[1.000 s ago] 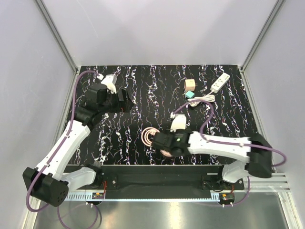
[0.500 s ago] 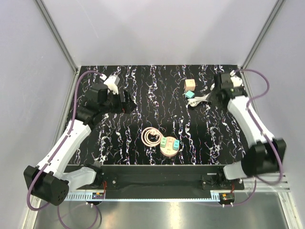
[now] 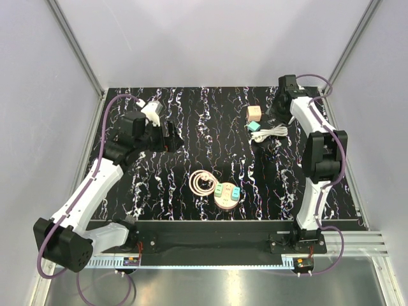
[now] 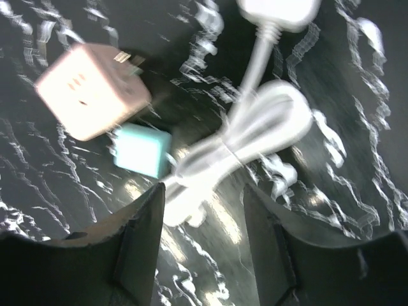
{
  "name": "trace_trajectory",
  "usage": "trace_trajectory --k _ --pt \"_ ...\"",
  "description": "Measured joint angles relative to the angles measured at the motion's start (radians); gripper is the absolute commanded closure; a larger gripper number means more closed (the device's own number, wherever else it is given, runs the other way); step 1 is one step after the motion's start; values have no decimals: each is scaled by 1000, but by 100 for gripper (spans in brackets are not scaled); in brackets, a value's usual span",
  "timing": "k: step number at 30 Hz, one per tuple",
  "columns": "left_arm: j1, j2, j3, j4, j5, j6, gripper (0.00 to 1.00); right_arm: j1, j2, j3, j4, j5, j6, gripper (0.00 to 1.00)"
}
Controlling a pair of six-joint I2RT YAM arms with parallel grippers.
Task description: Insert the plug
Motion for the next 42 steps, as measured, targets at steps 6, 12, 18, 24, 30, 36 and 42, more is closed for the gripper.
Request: trace_trajectory --k 6,12,18,24,30,36,42 --pt "0 0 0 0 0 6 1 -3 101 106 47 -85 -159 39" --pt "0 1 0 0 10 7 1 -3 187 219 72 -138 -288 29" --pt "0 14 0 0 18 6 1 -3 245 334 60 -152 -362 33" --pt "0 15 0 2 20 6 1 -3 275 412 -34 -63 -297 36" --pt "0 19 0 2 27 6 1 6 243 251 34 -160 -318 32" --pt "0 19 0 3 29 6 1 55 239 144 69 -245 -505 26" --pt "0 19 0 3 33 6 1 76 239 144 97 -267 -669 26"
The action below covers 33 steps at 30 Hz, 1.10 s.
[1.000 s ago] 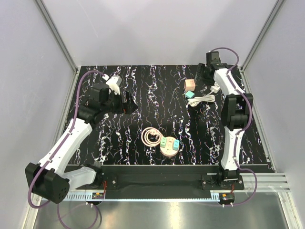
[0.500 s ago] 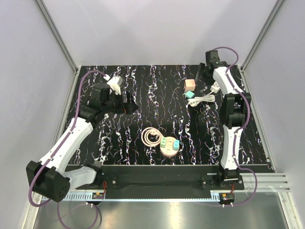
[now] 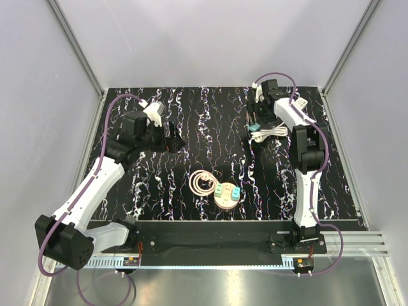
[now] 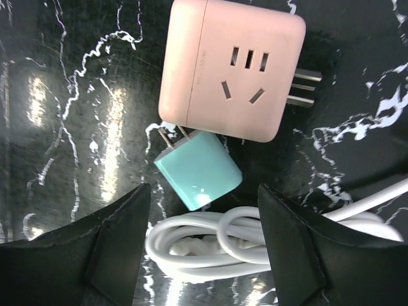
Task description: Insert the plug
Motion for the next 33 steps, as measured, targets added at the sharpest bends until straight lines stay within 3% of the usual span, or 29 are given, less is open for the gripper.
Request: trace_trajectory --k 10,22,25,33 --pt "0 11 0 0 2 0 1 -7 3 0 -5 -79 -150 33" --pt "0 34 0 1 3 0 1 -6 70 18 -10 -106 -202 37" --pt "0 43 0 1 5 0 1 -6 77 18 -10 -106 -214 48" --pt "0 57 0 1 5 -9 5 8 74 23 -3 -103 -219 91"
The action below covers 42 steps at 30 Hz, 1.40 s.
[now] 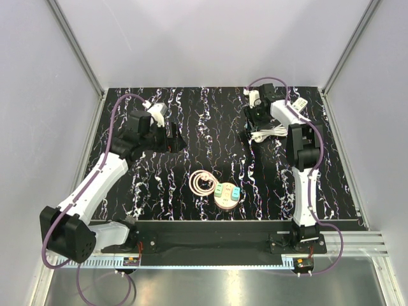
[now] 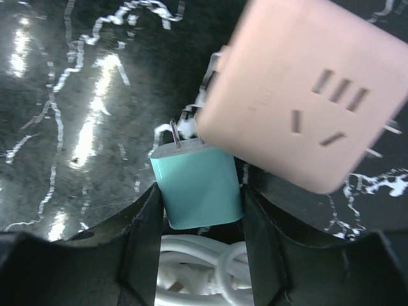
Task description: Insert the plug
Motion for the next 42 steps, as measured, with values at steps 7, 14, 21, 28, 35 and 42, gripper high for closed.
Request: trace_trajectory --k 7,14,21,28,35,42 --pt "12 22 0 6 48 -42 10 124 -140 -74 6 27 9 100" --pt "88 113 -3 93 291 -165 17 315 -439 -237 47 29 43 100" --pt "119 173 -4 233 503 -309 25 526 -658 -407 86 59 105 100" --pt "118 182 -35 340 610 -373 36 612 -716 -427 101 59 146 100" --pt "107 182 -60 389 655 -405 39 625 -729 -427 109 57 169 100" --pt "68 185 -71 435 678 -442 66 645 -735 -429 114 57 181 100"
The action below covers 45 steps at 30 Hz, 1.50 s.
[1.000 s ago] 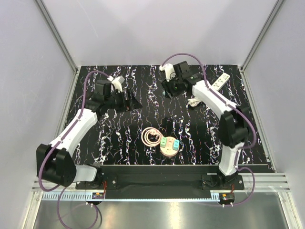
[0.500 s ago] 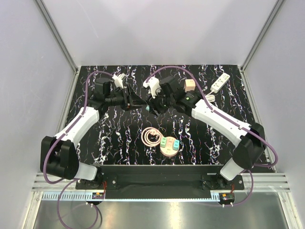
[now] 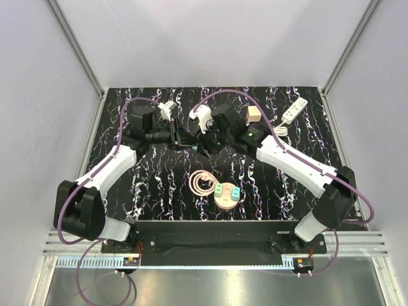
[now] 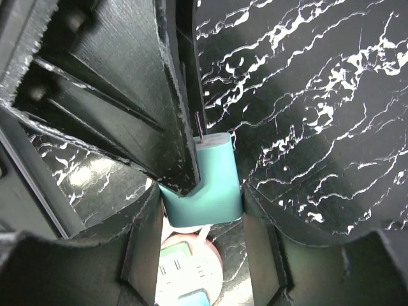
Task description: Insert the plug
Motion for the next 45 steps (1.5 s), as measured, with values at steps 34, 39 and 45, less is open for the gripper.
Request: trace_trajectory --k 34,39,45 --pt "11 -140 -43 323 30 -242 100 -46 -459 -352 195 -138 490 20" --pt "-4 -125 -41 479 -19 -369 100 -145 -534 -456 392 -239 668 33" --pt "-40 -124 -47 649 -63 -471 100 -223 -562 -535 624 -272 900 31"
